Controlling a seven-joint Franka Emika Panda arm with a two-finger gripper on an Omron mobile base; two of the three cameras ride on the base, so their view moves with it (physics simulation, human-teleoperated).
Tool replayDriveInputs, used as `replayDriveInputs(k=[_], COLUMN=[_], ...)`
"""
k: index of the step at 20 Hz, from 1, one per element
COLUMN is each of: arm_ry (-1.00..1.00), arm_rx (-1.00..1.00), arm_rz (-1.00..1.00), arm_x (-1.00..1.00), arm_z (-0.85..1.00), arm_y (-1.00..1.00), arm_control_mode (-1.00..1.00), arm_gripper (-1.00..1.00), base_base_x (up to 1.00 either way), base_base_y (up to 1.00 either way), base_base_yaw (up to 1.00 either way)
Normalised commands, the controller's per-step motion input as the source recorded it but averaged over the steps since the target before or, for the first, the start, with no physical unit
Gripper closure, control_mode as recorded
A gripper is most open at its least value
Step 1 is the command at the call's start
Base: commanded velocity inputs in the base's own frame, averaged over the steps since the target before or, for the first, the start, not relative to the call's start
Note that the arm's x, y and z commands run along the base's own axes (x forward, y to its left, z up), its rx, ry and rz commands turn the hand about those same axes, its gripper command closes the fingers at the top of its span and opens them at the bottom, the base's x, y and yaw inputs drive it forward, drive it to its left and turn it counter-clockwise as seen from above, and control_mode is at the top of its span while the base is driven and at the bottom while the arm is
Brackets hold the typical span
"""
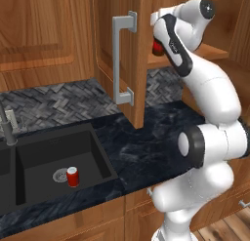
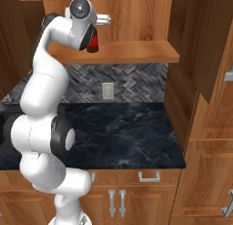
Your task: Open the cabinet directly in front. Then move the beer and the mug to the dining counter with the candle on it.
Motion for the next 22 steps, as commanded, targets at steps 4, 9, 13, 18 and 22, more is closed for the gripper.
replayDriveInputs(k=[4, 9, 13, 18, 22], arm_ry=[-0.29, -0.24, -0.03, 0.00, 0.03], arm_rx=[0.14, 0.11, 0.05, 0.00, 0.00], arm_rz=[0.00, 0.00, 0.00, 0.00, 0.00], arm_x=[-0.93, -1.00, -1.00, -1.00, -1.00], arm_z=[0.02, 0.40, 0.42, 0.39, 0.28], arm_y=[-0.47, -0.06, 0.04, 0.18, 0.23], arm_control_mode=[-1.00, -1.00, -1.00, -1.00, -1.00], arm_gripper=[1.00, 1.00, 1.00, 1.00, 1.00], base_base_x=[0.00, 0.00, 0.00, 0.00, 0.00], base_base_y=[0.00, 0.00, 0.00, 0.00, 0.00], base_base_yaw=[0.00, 0.00, 0.00, 0.00, 0.00])
